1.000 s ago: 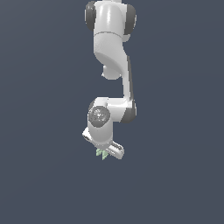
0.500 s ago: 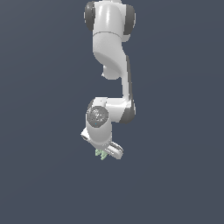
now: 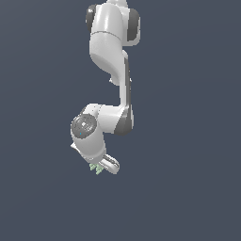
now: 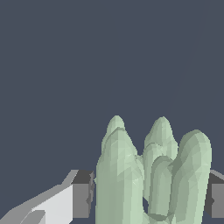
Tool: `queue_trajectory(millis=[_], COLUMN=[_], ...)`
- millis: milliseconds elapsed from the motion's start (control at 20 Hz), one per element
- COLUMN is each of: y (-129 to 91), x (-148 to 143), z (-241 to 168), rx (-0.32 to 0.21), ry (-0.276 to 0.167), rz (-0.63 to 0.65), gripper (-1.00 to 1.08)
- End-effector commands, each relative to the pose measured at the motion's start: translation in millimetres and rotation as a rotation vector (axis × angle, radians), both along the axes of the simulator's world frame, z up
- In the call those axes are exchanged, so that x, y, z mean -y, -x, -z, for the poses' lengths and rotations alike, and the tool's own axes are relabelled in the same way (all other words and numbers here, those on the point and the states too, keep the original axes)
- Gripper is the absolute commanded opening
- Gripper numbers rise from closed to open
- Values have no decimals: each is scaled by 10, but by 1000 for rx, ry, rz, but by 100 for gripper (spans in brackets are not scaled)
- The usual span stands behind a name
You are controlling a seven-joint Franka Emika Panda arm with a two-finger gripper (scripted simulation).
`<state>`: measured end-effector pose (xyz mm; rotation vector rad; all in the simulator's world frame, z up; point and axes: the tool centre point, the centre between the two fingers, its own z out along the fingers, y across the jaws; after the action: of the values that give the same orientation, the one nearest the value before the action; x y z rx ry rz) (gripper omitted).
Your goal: Pick up the object and move it to a goal position.
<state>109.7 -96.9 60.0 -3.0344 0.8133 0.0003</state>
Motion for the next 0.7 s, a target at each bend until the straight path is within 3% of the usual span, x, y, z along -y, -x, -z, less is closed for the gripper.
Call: queue_trajectory(millis=[0,300,650], y=[-55,-177,-250], x=[174,526,711], z=[-65,-193,-259], rx=[0,0,0], ry=[0,0,0], rz=[0,0,0], gripper=[-100,-100,-100])
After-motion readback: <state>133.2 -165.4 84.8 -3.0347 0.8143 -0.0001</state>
